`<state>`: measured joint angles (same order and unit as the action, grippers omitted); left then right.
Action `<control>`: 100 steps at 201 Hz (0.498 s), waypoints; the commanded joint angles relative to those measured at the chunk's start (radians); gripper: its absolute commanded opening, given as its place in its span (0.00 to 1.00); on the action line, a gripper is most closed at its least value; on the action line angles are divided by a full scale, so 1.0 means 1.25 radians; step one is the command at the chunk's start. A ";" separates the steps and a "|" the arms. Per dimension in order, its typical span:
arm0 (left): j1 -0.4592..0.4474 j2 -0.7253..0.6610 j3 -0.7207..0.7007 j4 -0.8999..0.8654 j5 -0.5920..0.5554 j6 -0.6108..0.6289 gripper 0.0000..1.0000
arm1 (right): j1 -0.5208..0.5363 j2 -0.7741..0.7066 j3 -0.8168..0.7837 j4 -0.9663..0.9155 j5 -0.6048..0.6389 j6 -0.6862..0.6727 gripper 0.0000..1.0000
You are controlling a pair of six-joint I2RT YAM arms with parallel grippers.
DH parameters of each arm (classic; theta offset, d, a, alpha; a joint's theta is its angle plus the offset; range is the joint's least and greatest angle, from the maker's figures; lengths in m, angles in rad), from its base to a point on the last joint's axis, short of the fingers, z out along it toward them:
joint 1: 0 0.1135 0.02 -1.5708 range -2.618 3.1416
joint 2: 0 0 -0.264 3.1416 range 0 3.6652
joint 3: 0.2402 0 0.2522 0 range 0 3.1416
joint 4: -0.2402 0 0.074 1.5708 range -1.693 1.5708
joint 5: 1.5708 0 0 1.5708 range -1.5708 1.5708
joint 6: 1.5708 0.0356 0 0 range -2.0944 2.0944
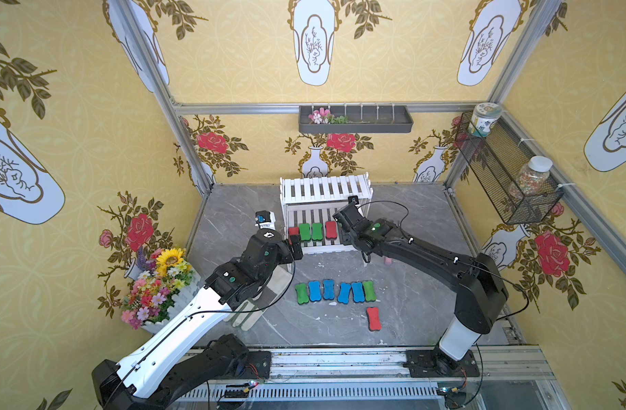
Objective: Remove the whiteboard erasers from the shelf
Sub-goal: Pick up the whiteboard eraser from the shelf.
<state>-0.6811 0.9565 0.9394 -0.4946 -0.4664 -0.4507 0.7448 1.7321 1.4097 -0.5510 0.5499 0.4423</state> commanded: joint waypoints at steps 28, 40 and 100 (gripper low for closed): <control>0.000 -0.005 -0.005 0.021 0.008 0.011 0.99 | 0.004 0.043 0.013 -0.006 0.030 0.035 0.42; 0.000 -0.006 -0.005 0.020 0.007 0.010 0.99 | 0.004 0.052 0.014 -0.010 0.031 0.040 0.42; 0.000 -0.002 -0.005 0.021 0.009 0.009 0.99 | 0.012 0.054 0.005 0.021 0.019 0.036 0.37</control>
<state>-0.6811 0.9516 0.9386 -0.4946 -0.4629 -0.4450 0.7567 1.7939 1.4193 -0.5365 0.6079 0.4740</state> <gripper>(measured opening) 0.995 0.369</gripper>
